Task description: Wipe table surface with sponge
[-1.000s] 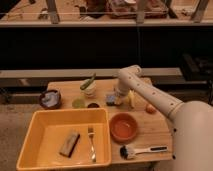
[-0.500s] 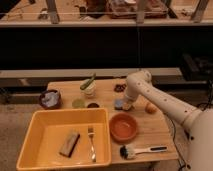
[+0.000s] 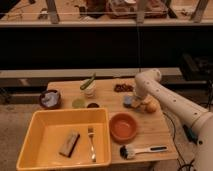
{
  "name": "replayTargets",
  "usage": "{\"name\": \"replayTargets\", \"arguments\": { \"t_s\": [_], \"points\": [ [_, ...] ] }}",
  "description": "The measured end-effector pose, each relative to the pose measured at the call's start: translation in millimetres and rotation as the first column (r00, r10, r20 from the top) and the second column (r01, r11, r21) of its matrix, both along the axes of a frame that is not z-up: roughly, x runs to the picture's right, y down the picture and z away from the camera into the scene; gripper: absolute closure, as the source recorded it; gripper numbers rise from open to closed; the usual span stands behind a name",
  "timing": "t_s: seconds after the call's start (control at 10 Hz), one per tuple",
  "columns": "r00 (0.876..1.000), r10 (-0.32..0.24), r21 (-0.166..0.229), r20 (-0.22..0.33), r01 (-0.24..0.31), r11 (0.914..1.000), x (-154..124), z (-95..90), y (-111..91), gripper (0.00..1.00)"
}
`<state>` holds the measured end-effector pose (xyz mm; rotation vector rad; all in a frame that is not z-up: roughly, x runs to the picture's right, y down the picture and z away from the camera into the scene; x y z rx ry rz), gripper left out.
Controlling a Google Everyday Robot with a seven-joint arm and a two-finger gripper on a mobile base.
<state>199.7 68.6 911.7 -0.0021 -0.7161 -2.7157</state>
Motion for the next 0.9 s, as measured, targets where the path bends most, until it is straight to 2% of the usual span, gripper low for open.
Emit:
{"name": "replayTargets", "arguments": {
  "t_s": [0.2, 0.4, 0.7, 0.9],
  "points": [
    [1.0, -0.002, 0.01, -0.002, 0.002, 0.9999, -10, 21.2, -23, 1.0],
    [1.0, -0.011, 0.014, 0.017, 0.01, 0.9999, -31, 31.8, -34, 1.0],
    [0.997, -0.041, 0.011, 0.068, 0.04, 0.9991, -71, 38.9, -37, 1.0],
    [0.99, -0.077, -0.007, 0.12, 0.078, 0.9969, -98, 37.3, -21, 1.0]
  ]
}}
